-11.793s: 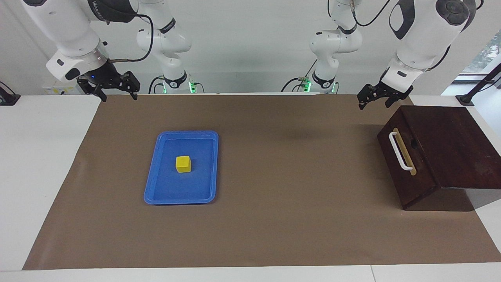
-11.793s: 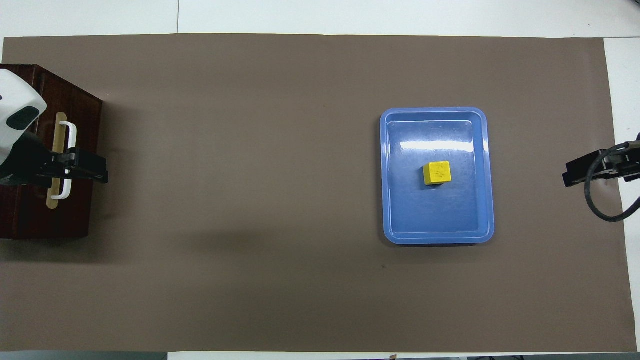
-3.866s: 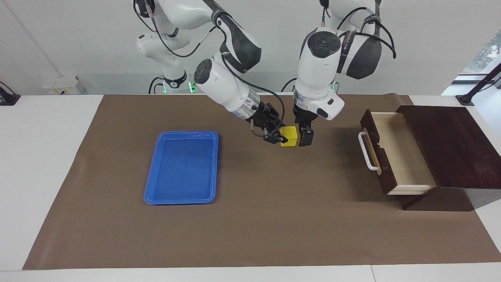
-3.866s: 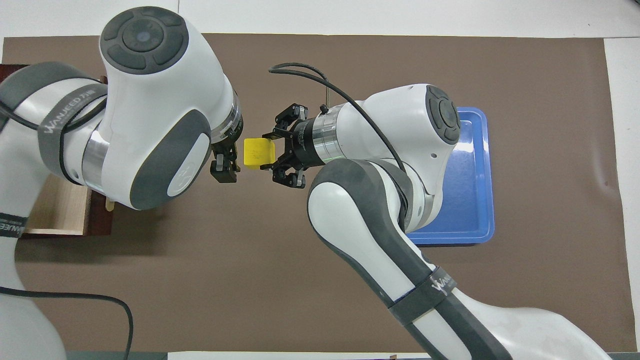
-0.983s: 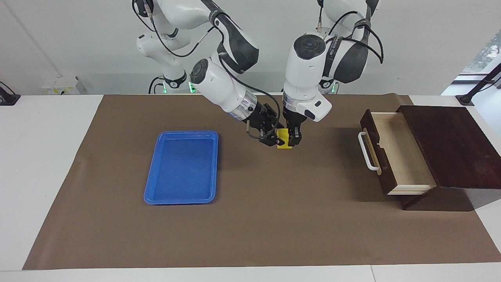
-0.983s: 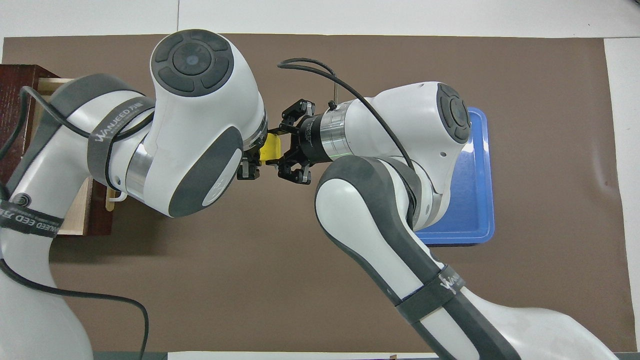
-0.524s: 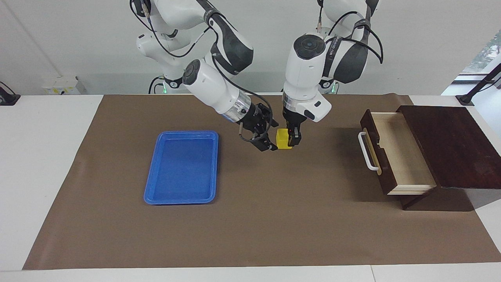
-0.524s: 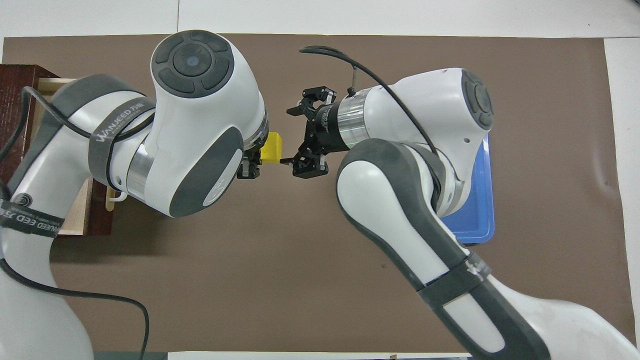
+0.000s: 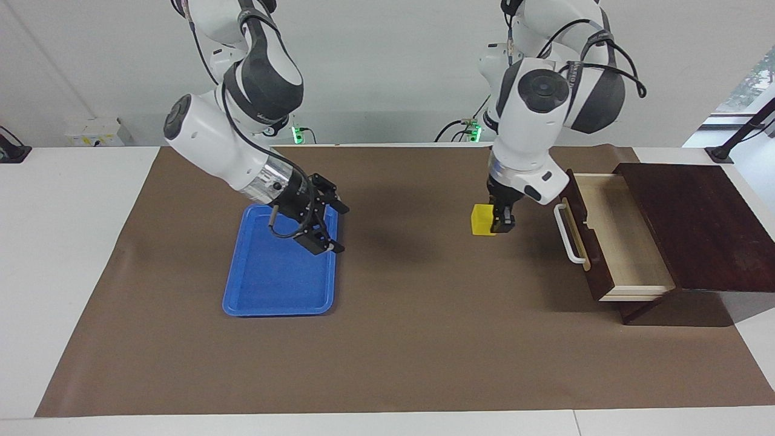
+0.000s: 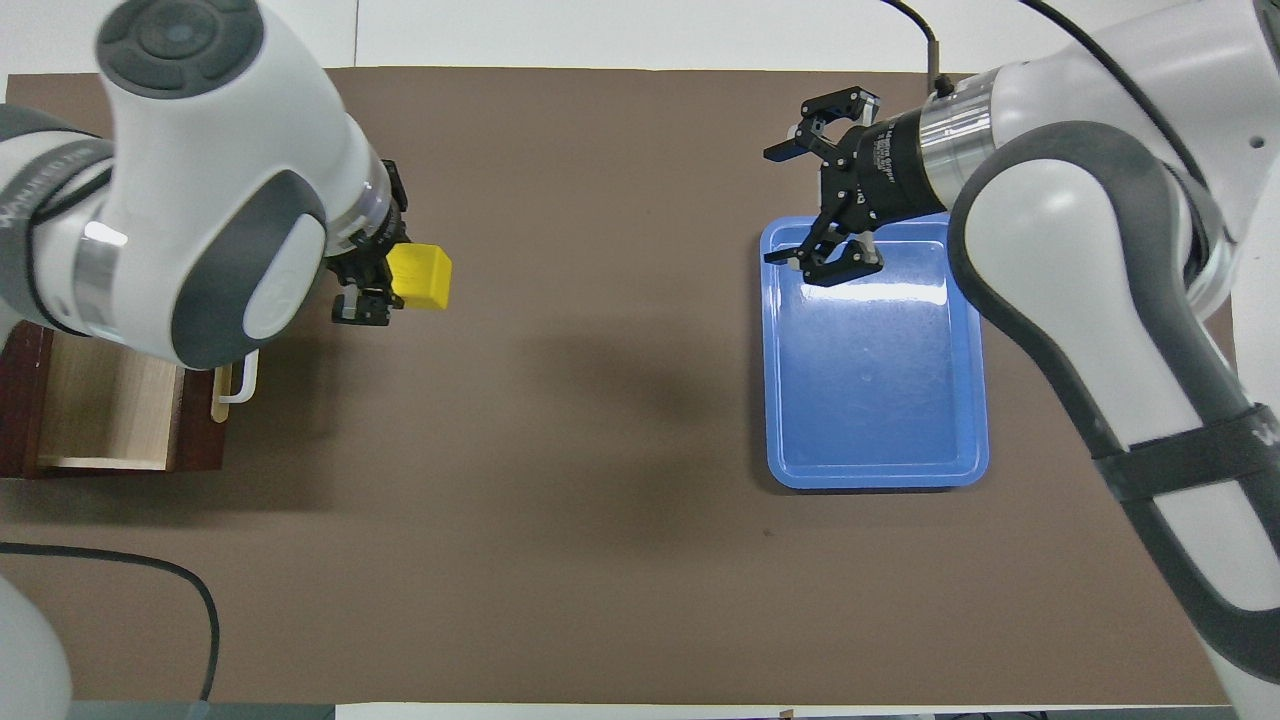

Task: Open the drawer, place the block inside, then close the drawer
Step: 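Lower the cube into the drawer with the left gripper while the right gripper withdraws, then push the drawer closed with the left gripper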

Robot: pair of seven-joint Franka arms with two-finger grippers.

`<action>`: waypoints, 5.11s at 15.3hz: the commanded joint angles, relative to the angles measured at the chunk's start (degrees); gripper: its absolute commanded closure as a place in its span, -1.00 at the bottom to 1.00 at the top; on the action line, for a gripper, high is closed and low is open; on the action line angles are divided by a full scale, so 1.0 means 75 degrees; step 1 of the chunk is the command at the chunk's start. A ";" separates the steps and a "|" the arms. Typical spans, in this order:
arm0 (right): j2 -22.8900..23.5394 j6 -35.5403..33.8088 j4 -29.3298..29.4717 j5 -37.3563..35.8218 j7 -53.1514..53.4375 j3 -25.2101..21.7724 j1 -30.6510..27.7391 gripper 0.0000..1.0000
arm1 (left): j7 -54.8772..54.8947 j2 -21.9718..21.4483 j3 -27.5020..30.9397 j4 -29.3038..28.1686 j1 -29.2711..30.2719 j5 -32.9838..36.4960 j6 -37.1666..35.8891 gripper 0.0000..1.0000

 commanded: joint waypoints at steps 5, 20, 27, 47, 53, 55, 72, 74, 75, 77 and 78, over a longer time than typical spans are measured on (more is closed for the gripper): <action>-0.0192 -0.2017 0.0292 -0.2296 -0.5547 0.0072 -0.1002 -1.00 | 0.2494 -0.0822 -0.0064 -0.0036 0.2032 0.0024 -0.0661 1.00; -0.2711 -0.3389 -0.0809 -0.4924 -1.1989 0.0329 -0.1798 -1.00 | 0.3388 -0.0892 -0.0029 -0.2214 0.3288 0.0036 0.1811 1.00; -0.3005 -0.3216 -0.1430 -0.4914 -1.1918 0.0705 -0.2233 -1.00 | 0.3329 -0.1162 -0.0029 -0.3047 0.3265 0.0048 0.2210 1.00; -0.2665 -0.3402 -0.1009 -0.5124 -1.1543 0.0729 -0.2186 -1.00 | 0.2300 -0.1314 -0.0111 -0.1815 0.2306 0.0001 0.0897 -1.00; -0.2700 -0.3298 -0.1068 -0.5055 -1.1543 0.0717 -0.2232 -1.00 | 0.1701 -0.1806 -0.0099 -0.3702 0.1439 0.1273 0.1986 -1.00; -0.2724 -0.3460 -0.1103 -0.5054 -1.1567 0.0705 -0.2233 -1.00 | 0.1304 -0.1807 -0.0099 -0.4101 0.1297 0.2153 0.2314 -1.00; -0.2724 -0.3496 -0.1091 -0.5054 -1.1567 0.0705 -0.2233 -1.00 | 0.1910 -0.1654 -0.0099 -0.4384 0.2889 0.3962 0.3370 -1.00; -0.2724 -0.3496 -0.1091 -0.5042 -1.1567 0.0717 -0.2233 -1.00 | 0.1946 -0.1654 -0.0099 -0.4384 0.2913 0.3962 0.3382 -1.00; -0.2724 -0.3496 -0.1091 -0.5054 -1.1567 0.0705 -0.2233 -1.00 | 0.1946 -0.1654 -0.0111 -0.4384 0.2925 0.3962 0.3382 -1.00; -0.2724 -0.3496 -0.1091 -0.5054 -1.1567 0.0705 -0.2233 -1.00 | 0.1946 -0.1654 -0.0111 -0.4372 0.2960 0.3962 0.3370 -1.00; -0.2724 -0.3496 -0.1091 -0.5054 -1.1567 0.0705 -0.2233 -1.00 | 0.1934 -0.1643 -0.0111 -0.4360 0.2949 0.3950 0.3370 -1.00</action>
